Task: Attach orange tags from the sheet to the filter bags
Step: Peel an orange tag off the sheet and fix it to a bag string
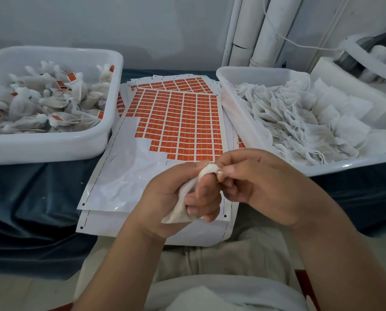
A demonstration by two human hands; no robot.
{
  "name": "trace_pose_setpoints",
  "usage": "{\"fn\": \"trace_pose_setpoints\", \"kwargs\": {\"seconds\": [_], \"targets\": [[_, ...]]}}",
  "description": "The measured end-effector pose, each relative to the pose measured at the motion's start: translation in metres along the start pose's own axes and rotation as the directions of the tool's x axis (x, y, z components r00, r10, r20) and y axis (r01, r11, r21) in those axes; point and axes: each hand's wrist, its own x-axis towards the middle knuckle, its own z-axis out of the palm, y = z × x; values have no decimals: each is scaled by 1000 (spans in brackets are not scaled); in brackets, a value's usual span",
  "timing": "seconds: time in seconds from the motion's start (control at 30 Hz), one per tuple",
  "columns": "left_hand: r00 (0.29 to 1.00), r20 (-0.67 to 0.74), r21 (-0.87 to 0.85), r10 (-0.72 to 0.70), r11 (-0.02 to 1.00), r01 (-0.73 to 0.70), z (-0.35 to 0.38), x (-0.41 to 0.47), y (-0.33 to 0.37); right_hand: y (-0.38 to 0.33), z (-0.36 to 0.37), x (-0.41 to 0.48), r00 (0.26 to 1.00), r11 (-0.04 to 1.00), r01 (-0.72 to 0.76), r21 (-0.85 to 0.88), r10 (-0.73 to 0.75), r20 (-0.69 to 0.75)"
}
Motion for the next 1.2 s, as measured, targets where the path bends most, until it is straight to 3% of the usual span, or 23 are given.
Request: {"fn": "trace_pose_setpoints", "kwargs": {"seconds": [0.13, 0.3, 0.5, 0.67, 0.77, 0.83, 1.0, 1.2], "targets": [[1000, 22, -77, -21, 997, 23, 1, 2, -4, -1, -7, -6, 997, 982, 74, -175, -72, 18], [996, 47, -62, -70, 995, 73, 1, 2, -7, -13, -10, -12, 996, 950, 68, -305, -48, 70], [992, 71, -20, -106, 994, 108, -1, 4, -12, -22, -13, -19, 989, 789, 147, -597, -120, 85], [996, 50, -67, -74, 995, 78, -6, 4, -10, -21, -7, -20, 946, 592, 224, -774, -323, 26], [997, 62, -131, -38, 990, 46, -5, 3, -7, -21, -2, -17, 893, 549, 245, -799, -449, -35], [1000, 21, -167, -20, 986, 23, -3, 3, -6, -18, 2, -15, 857, 495, 244, -834, -512, -53], [987, -151, -101, 57, 992, -73, -2, 3, -6, -10, 11, -10, 784, 230, 204, -951, -620, 18], [955, -255, 140, 154, 983, -121, 1, 2, -3, -11, 12, -12, 813, 267, 196, -944, -583, 4]]}}
